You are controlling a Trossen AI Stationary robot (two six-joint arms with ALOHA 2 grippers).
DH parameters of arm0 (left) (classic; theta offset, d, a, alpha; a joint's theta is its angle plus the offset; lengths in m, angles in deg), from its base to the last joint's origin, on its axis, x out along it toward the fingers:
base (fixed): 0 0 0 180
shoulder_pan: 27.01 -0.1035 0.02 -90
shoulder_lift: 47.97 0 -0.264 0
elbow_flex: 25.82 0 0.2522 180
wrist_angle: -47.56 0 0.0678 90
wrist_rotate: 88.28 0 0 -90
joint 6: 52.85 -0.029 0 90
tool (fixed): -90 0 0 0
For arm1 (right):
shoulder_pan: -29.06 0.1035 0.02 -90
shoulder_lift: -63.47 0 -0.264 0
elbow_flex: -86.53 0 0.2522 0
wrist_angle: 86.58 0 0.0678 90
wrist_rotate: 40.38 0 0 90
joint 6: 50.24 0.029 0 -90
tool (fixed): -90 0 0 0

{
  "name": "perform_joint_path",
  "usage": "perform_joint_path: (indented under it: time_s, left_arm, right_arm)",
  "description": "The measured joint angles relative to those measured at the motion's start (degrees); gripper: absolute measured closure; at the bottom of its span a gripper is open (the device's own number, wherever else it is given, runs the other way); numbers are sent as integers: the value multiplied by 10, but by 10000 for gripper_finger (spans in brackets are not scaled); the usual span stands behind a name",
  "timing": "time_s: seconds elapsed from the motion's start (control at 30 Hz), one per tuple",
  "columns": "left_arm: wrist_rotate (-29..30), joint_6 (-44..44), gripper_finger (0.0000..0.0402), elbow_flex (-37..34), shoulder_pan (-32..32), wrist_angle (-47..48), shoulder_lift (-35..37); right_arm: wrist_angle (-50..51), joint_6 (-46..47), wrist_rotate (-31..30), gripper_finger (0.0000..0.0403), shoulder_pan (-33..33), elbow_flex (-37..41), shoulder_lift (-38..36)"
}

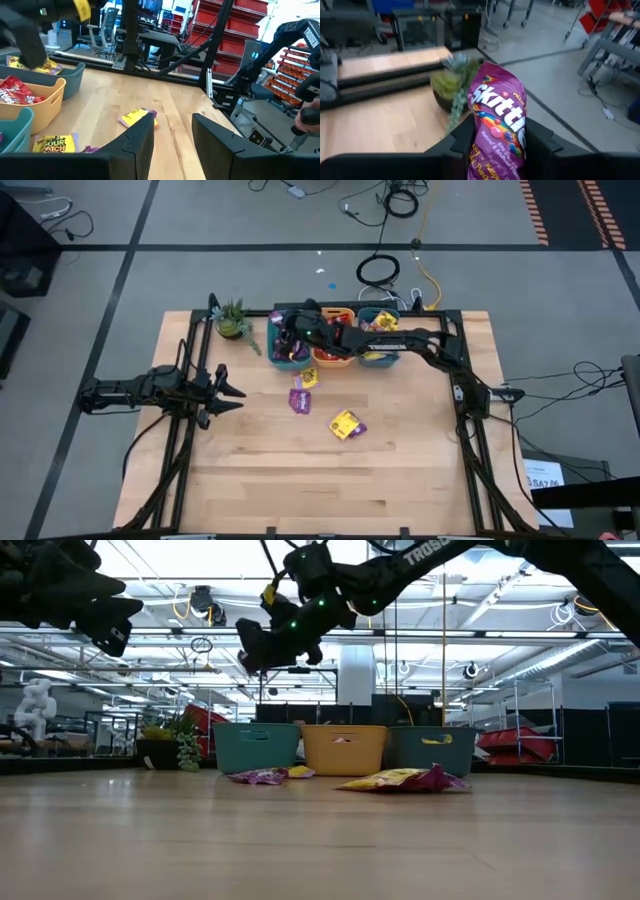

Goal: Sort candy
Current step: Put the violet candy into the blue bin

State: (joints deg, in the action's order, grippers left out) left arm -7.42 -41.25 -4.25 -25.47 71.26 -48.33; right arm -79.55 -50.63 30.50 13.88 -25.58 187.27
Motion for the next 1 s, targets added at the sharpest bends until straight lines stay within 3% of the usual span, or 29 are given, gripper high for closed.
perform_joint_path:
  time_s: [0.3,0.73,1.0]
  left_arm:
    - [0,0,259,0,0,0,0]
    - [0,0,259,0,0,0,0]
    - [0,0,259,0,0,0,0]
  right_arm:
    - [54,69,35,285,-11,-1,-4]
    - [100,88,45,168,-12,-9,-4]
    - [100,88,44,141,-12,-9,-4]
